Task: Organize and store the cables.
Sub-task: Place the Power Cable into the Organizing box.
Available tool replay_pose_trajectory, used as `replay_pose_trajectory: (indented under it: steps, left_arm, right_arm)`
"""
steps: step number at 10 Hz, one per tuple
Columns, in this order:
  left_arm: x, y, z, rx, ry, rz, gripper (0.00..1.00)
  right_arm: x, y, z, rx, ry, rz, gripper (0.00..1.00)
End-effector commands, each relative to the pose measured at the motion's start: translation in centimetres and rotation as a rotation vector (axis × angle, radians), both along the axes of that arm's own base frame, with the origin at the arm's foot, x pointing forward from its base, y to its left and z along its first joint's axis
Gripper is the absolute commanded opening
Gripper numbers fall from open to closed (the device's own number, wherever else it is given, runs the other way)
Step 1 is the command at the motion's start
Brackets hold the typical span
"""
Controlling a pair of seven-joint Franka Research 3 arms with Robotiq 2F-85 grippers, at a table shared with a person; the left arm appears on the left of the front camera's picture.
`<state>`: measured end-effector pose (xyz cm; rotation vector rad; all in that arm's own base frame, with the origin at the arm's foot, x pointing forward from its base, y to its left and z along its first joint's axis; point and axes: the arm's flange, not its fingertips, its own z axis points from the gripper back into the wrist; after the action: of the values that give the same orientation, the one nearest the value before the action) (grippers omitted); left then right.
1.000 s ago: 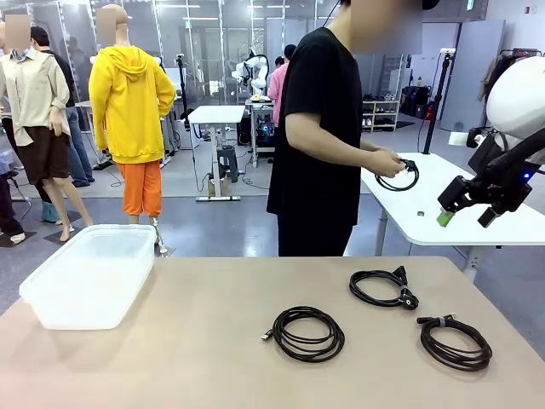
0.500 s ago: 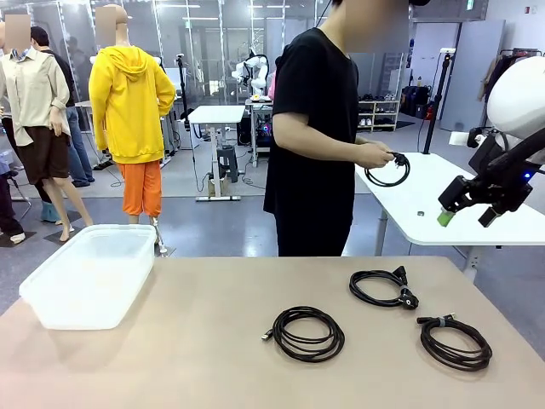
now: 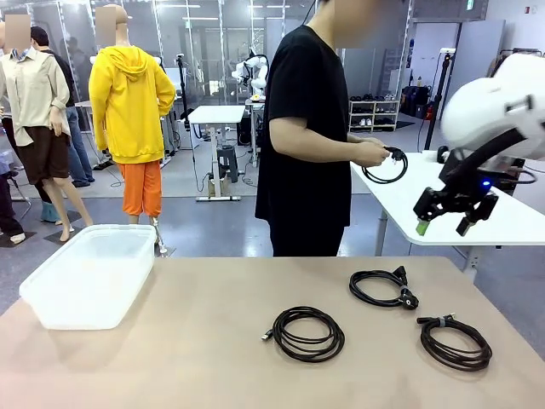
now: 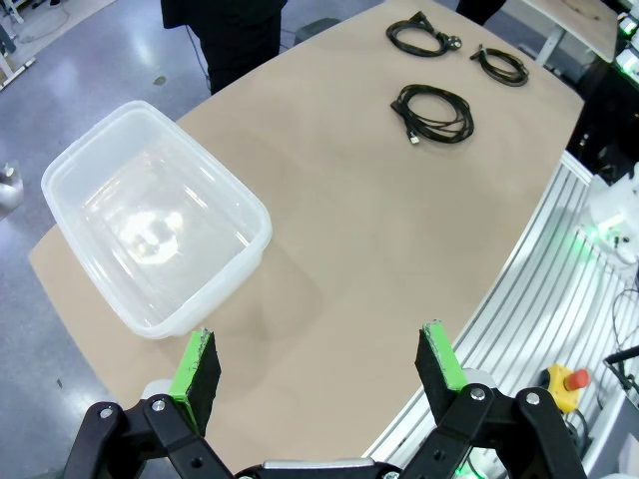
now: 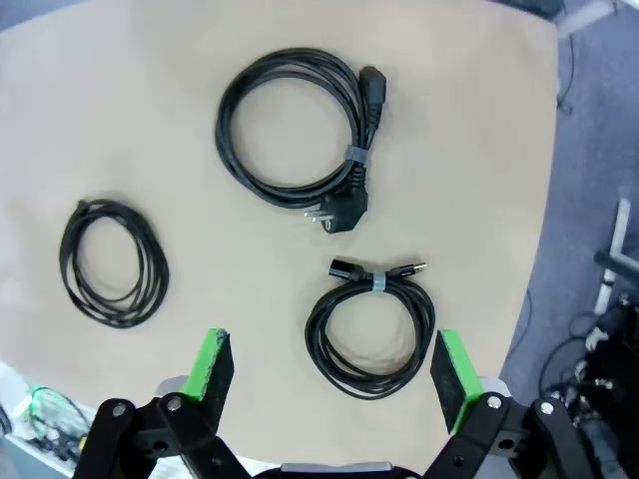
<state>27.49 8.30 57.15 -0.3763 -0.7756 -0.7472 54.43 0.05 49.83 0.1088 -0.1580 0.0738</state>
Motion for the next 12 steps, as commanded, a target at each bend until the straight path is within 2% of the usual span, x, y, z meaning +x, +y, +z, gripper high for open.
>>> replay_pose_trajectory:
  steps: [1, 4, 7, 10, 12]
  left_arm:
    - [0.0, -0.1, 0.1, -0.003, -0.004, -0.009, 1.00]
    - [0.0, -0.1, 0.1, -0.003, -0.004, -0.009, 1.00]
    - [0.0, -0.1, 0.1, -0.003, -0.004, -0.009, 1.00]
    - [0.0, -0.1, 0.1, -0.003, -0.004, -0.009, 1.00]
    - [0.0, -0.1, 0.1, -0.003, -0.004, -0.009, 1.00]
  right_arm:
    - [3.8, 0.7, -0.2, -0.028, 0.095, -0.094, 1.00]
    - [6.8, 1.3, -4.7, -0.020, 0.152, -0.169, 1.00]
    - [8.0, 1.7, -9.4, -0.019, 0.226, -0.186, 1.00]
    - [8.5, 2.0, -12.6, 0.018, 0.261, -0.199, 1.00]
    - [9.4, 2.5, -15.4, -0.045, 0.273, -0.212, 1.00]
